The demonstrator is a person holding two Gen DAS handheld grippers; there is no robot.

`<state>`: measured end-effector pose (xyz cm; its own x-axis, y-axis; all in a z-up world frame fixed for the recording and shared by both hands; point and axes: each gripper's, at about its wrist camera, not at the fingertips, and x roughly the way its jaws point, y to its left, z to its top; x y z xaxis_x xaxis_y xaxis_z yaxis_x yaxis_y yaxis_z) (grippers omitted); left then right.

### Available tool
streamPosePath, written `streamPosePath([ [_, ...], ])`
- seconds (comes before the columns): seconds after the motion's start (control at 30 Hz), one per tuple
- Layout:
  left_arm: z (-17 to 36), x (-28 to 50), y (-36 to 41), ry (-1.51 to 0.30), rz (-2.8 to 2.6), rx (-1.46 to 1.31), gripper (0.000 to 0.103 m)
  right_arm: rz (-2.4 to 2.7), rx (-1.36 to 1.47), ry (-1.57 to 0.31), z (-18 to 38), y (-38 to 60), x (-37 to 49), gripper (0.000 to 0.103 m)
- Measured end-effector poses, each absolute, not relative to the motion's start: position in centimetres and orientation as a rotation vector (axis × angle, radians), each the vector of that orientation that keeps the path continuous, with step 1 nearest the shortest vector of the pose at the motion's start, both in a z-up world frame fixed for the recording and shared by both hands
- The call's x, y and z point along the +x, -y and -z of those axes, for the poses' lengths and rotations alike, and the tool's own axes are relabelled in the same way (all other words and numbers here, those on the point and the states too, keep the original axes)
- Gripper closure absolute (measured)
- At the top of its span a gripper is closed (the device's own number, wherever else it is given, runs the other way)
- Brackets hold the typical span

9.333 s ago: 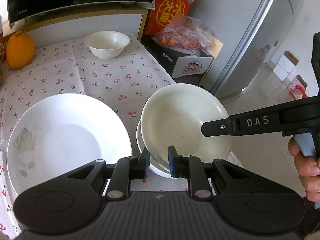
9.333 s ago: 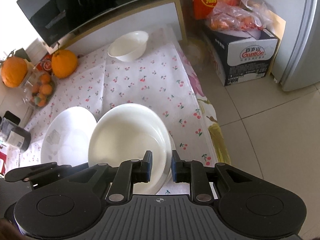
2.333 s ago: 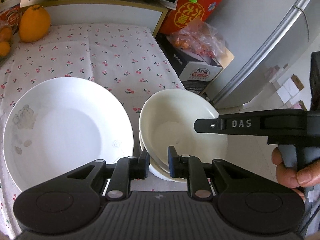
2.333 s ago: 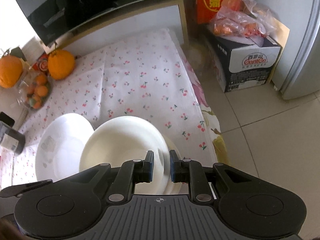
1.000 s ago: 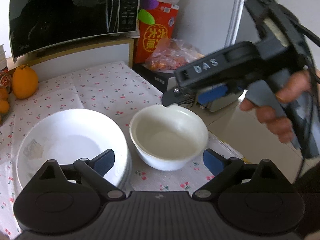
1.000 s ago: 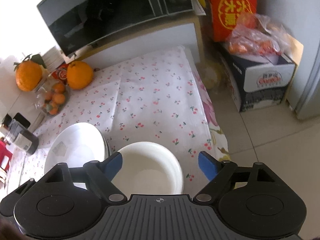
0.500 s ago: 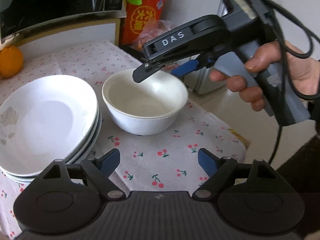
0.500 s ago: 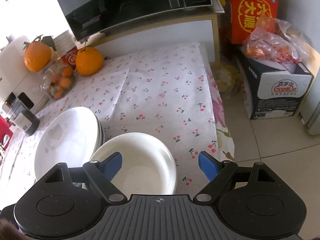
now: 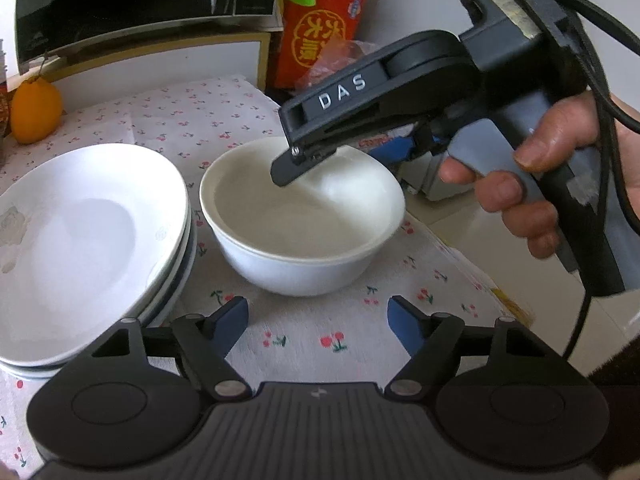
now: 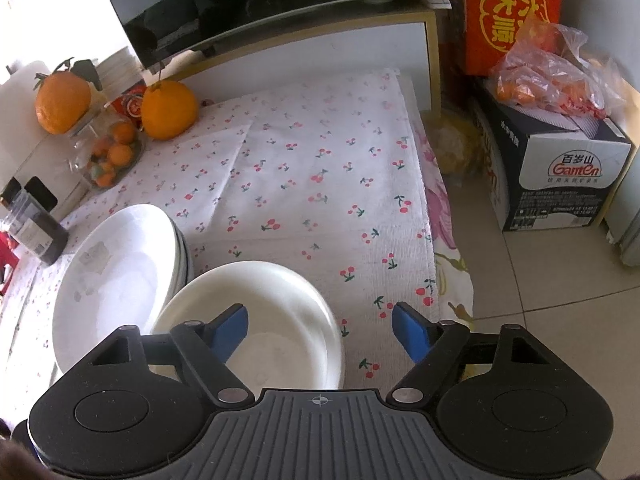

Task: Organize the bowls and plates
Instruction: 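Close the right tool on the bowl stack rim while the left tool grips it too, then lift the bowl stack with both tools and carry it over the plate stack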

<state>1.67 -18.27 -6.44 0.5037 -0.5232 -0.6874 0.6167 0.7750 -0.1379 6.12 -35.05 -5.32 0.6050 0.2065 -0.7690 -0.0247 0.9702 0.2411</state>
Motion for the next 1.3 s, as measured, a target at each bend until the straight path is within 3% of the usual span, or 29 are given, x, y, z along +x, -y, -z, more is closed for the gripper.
streamPosePath([
  [0.17, 6.5, 2.0, 18.7, -0.764, 0.677, 0.123, 0.029, -0.139, 0.195, -0.936, 5.7, 34.8, 6.4, 0.039],
  [0.27, 6.6, 1.9, 18.9, -0.754, 0.674, 0.134, 0.028, -0.143, 0.185, -0.952, 6.0, 34.6, 6.5, 0.055],
  [0.33, 6.7, 1.9, 18.9, -0.75, 0.677, 0.139, 0.03, -0.153, 0.181, -0.962, 6.0, 34.6, 6.5, 0.072],
  [0.37, 6.6, 2.0, 18.9, -0.749, 0.678, 0.139, 0.03, -0.163, 0.182, -0.962, 6.0, 34.6, 6.4, 0.075],
  [0.6, 6.6, 2.3, 18.4, -0.777, 0.675, 0.118, 0.043, -0.173, 0.173, -0.974, 5.7, 34.7, 6.0, 0.079],
  [1.3, 4.5, 1.0, 17.5, -0.723, 0.726, 0.092, 0.043, -0.201, 0.184, -0.895, 2.9, 35.0, 3.3, 0.079],
])
